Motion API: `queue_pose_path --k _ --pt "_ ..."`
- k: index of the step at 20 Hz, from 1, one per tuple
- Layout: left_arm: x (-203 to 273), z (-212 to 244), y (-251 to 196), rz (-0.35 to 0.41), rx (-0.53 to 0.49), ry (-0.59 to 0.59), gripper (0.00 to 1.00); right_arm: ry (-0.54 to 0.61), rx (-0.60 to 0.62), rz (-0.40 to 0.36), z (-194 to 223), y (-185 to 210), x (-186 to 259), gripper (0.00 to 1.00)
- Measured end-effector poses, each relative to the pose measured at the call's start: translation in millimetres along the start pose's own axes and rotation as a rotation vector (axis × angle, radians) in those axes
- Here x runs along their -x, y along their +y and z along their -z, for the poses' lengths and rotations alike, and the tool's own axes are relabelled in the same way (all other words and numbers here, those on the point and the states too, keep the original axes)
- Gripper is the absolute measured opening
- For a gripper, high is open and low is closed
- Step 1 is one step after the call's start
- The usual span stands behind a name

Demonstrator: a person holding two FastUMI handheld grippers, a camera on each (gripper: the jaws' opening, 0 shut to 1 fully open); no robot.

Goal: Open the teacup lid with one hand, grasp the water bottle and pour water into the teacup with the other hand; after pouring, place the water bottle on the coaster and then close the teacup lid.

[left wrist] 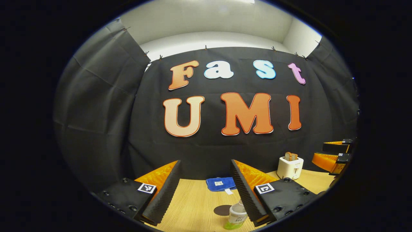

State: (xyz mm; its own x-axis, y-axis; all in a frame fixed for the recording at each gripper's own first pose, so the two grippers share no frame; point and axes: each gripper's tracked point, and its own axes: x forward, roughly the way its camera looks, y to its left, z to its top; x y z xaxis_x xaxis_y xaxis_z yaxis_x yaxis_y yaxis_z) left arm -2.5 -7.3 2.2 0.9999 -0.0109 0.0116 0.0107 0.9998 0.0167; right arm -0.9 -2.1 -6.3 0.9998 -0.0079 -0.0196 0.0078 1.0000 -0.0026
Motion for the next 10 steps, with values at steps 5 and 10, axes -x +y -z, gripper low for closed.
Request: queue_pose_path --k 5,10 --pt "6 -1 -4 0.011 -0.005 0.001 0.97 0.034 -0.002 -0.019 9 -1 4 0.98" --pt "10 11 -14 0.052 0.018 0.021 0.96 0.058 -0.013 -0.049 25 12 4 0.98"
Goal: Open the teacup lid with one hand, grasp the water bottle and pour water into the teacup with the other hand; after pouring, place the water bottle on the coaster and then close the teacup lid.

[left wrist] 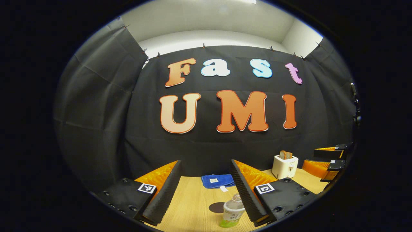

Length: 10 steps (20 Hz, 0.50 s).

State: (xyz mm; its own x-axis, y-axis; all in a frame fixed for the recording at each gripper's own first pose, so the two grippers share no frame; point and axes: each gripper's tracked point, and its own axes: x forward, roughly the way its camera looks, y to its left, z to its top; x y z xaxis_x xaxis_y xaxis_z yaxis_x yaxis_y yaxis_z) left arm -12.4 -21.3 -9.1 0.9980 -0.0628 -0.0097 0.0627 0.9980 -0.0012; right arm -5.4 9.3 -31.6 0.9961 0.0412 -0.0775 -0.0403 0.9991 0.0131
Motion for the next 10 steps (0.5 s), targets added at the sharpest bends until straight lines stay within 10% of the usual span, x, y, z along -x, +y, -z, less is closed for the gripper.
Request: queue_pose_path --k 10 --pt "24 69 -38 0.161 -0.009 0.082 0.96 0.190 0.041 -0.112 88 36 -12 0.96"
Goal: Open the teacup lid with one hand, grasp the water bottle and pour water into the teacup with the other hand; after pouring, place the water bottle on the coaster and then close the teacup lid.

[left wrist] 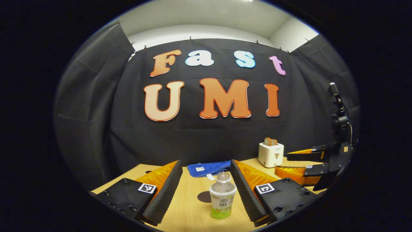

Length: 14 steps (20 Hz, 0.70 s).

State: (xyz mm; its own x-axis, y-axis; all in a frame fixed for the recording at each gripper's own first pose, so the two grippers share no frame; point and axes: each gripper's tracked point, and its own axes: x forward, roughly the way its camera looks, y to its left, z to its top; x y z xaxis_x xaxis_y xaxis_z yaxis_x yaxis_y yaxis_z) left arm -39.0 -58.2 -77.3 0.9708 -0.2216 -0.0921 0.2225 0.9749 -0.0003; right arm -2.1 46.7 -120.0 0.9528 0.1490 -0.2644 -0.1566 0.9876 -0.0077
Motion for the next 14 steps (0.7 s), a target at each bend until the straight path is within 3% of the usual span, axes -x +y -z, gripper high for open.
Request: queue_pose_path --k 4,8,11,14 --pt "2 31 -3 0.011 -0.019 0.055 0.96 0.089 -0.018 -0.062 37 20 -7 0.89" --pt "-1 55 -5 0.020 -0.022 0.094 0.96 0.152 -0.061 -0.068 66 16 -19 0.80" --pt "-7 77 -14 0.055 0.015 0.129 0.96 0.218 -0.166 -0.119 90 24 -23 0.70" --pt "-10 93 -12 0.049 0.021 0.160 0.96 0.243 -0.159 -0.111 99 19 -26 0.62"
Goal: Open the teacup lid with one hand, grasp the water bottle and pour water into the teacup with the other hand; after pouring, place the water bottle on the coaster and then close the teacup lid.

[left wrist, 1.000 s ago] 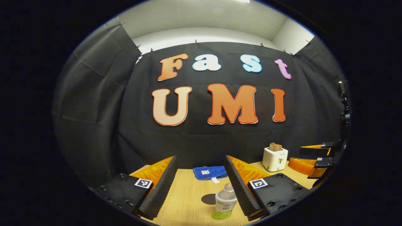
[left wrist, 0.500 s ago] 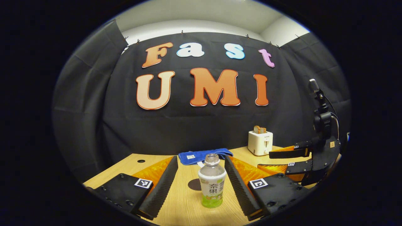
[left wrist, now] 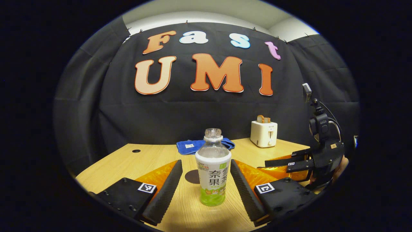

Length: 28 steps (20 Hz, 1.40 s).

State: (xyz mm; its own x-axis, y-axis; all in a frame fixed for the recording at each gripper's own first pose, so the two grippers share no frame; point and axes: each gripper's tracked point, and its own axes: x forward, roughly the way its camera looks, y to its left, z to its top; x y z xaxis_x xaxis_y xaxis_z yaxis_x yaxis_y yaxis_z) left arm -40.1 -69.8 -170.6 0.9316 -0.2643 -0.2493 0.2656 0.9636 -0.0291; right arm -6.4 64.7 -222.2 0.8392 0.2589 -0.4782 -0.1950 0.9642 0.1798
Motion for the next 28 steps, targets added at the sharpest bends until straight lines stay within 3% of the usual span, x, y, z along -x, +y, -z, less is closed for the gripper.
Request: queue_pose_path --k 2,4,8,9,21,23,25,28 --pt "-5 8 -1 0.006 0.006 0.015 0.96 0.010 0.016 -0.001 4 -1 -3 0.54" --pt "-10 17 -6 0.026 0.024 0.032 0.96 0.026 0.024 -0.002 9 0 -5 0.57" --pt "-16 32 -7 0.028 0.026 0.070 0.97 0.014 0.035 0.004 6 -4 -5 0.36" --pt "-17 34 -8 0.028 0.025 0.074 0.97 0.013 0.032 0.005 7 -4 -4 0.27" --pt "-41 60 -6 0.007 0.040 0.151 0.96 -0.129 0.000 0.038 -39 -25 21 0.23" --pt "-42 58 -4 0.003 0.050 0.147 0.88 -0.151 0.003 0.061 -46 -34 28 0.23" --pt "-47 59 1 -0.026 0.033 0.156 0.72 -0.168 -0.002 0.086 -52 -45 33 0.23" --pt "-47 57 16 -0.082 -0.015 0.166 0.68 -0.189 -0.025 0.127 -57 -61 38 0.23"
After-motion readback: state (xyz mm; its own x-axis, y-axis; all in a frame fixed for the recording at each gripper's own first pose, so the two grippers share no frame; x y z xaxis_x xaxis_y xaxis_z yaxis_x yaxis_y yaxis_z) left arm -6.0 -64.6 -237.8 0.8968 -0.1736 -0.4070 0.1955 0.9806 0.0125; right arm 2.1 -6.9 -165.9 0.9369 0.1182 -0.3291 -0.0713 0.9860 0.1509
